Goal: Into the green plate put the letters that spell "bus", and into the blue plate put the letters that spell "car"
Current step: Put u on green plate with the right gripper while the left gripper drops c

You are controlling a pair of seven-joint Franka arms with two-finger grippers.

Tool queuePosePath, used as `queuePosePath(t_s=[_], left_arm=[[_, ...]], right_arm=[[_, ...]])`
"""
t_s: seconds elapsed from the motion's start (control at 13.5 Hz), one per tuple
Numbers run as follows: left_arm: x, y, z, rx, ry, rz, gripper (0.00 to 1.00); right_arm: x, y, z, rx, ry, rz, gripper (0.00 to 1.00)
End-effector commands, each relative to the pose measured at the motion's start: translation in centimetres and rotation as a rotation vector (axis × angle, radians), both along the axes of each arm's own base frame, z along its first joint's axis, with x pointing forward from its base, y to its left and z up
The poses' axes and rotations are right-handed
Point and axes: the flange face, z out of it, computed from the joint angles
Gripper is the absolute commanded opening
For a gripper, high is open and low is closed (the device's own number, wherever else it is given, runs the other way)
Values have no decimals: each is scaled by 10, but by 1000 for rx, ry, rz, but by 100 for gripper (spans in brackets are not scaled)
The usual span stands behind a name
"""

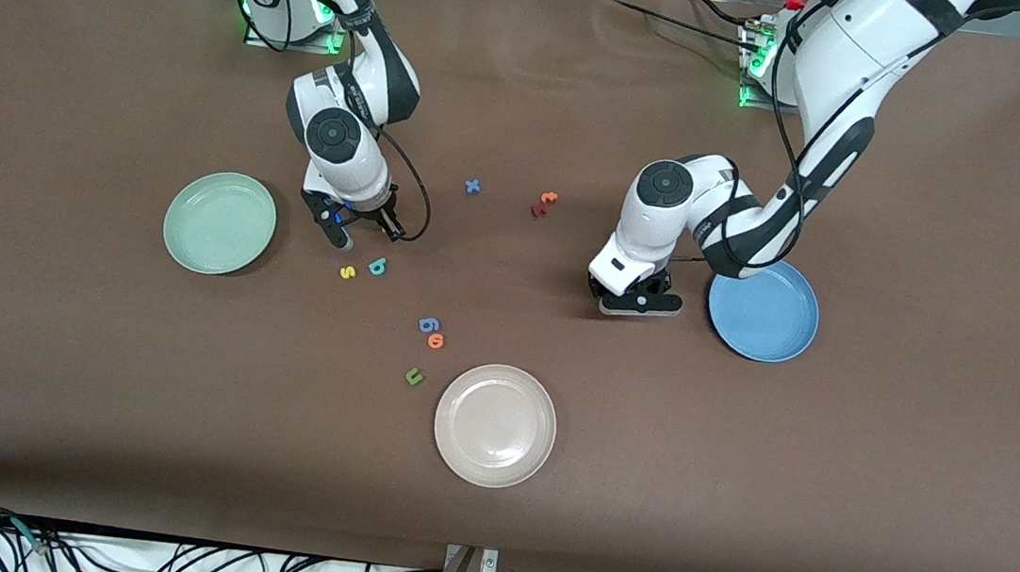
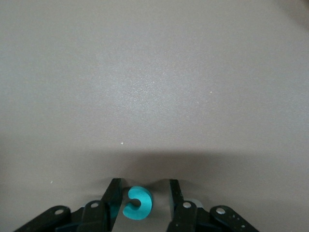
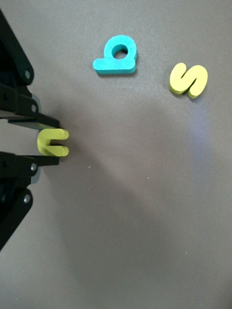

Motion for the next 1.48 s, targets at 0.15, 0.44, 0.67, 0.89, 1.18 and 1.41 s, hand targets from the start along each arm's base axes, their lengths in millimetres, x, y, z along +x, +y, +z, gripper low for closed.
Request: queuePosePath(t_s=[0.15, 0.44, 0.67, 0.89, 1.18, 1.41], left_arm=[[-5, -6, 2, 37, -10, 18, 47], [-9, -13, 1, 32, -10, 39, 47], [-9, -13, 1, 32, -10, 41, 37], [-9, -12, 0, 31, -10, 54, 20], [-8, -12, 1, 30, -12, 53, 16], [2, -8, 11, 54, -20, 61, 12]], right_arm=[[5, -2, 18, 14, -10, -9, 0], [40, -37, 87, -37, 110, 65, 0], [61, -93, 124, -32, 177, 179, 0], [73, -163, 132, -3, 228, 304, 0], [77, -257, 117, 46, 266, 474, 0], [60, -288, 82, 54, 274, 532, 0]])
